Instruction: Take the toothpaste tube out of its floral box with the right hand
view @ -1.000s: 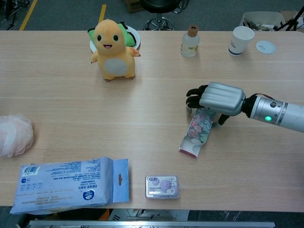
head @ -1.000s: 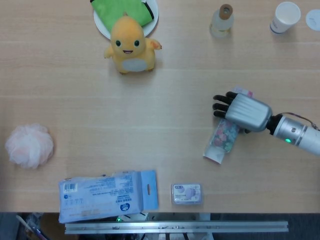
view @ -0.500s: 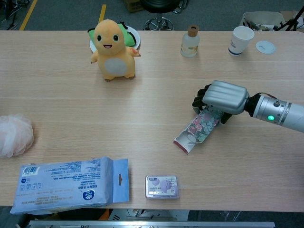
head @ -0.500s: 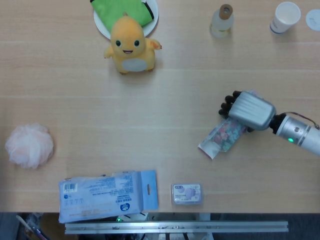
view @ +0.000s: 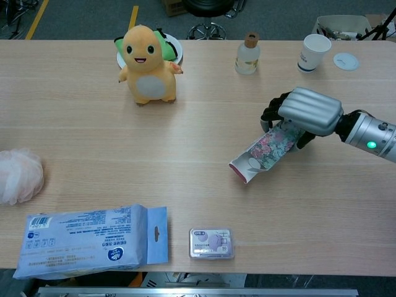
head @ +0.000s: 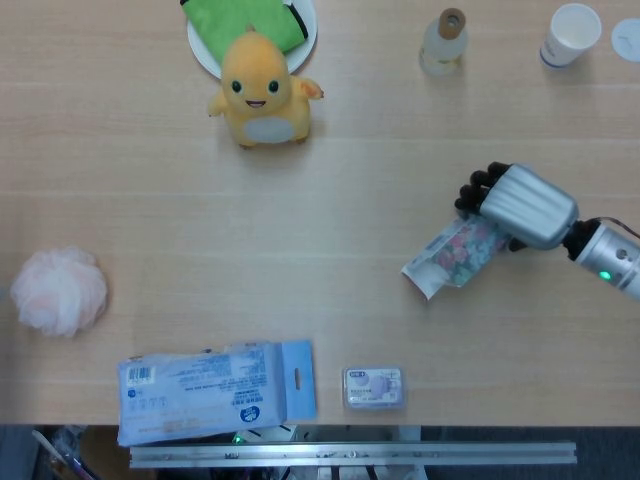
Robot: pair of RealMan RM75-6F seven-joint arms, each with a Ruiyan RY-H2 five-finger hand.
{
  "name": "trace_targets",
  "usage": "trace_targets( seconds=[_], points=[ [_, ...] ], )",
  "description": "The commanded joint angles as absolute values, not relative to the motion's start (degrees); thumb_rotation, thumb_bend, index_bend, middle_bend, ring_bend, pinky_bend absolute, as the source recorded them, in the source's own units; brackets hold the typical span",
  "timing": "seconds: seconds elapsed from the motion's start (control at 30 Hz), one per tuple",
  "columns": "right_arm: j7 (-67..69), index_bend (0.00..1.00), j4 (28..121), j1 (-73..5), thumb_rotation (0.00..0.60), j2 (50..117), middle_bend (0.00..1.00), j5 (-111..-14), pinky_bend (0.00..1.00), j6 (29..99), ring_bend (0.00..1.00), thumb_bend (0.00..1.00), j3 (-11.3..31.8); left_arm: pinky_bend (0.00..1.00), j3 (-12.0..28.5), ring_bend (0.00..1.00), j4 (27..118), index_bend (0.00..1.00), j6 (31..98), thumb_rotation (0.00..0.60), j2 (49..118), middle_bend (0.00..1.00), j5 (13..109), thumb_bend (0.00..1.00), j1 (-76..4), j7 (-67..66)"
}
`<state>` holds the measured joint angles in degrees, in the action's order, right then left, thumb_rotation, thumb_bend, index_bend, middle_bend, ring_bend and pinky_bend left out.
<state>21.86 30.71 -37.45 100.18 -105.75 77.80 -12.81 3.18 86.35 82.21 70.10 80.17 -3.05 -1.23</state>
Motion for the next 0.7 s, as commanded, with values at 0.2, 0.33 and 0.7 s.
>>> trace_targets(
  seconds=[0.2,0.33,0.7],
  points=[
    [13.1,0.6,45.2,-34.0,0.6,90.3,0.55,-103.7,0.6,81.4,0.4,0.01,-11.3,0.22,3.7,0.0,89.2,0.0,81.3,0.6,69.5,0.0,81.4,0.0,-5.1,-4.9],
    [7.4,0.61,54.5,-32.1,0.6,84.4,0.55,-102.9,0.6,82.4,0.4,0.01,-11.1,0.22,3.8,0.0,90.0,0.0,80.5,0.6,69.6,0.0,81.8,0.0,-6.1,-6.2],
    [-4.2,0.61,73.7,-26.9,0.6,72.0,0.56,-99.8,0.6,84.3,0.41,0.01,-9.7,0.22,3.8,0.0,90.5,0.0,79.7,0.6,70.3,0.0,82.1,0.0,-7.5,-7.2]
  ],
)
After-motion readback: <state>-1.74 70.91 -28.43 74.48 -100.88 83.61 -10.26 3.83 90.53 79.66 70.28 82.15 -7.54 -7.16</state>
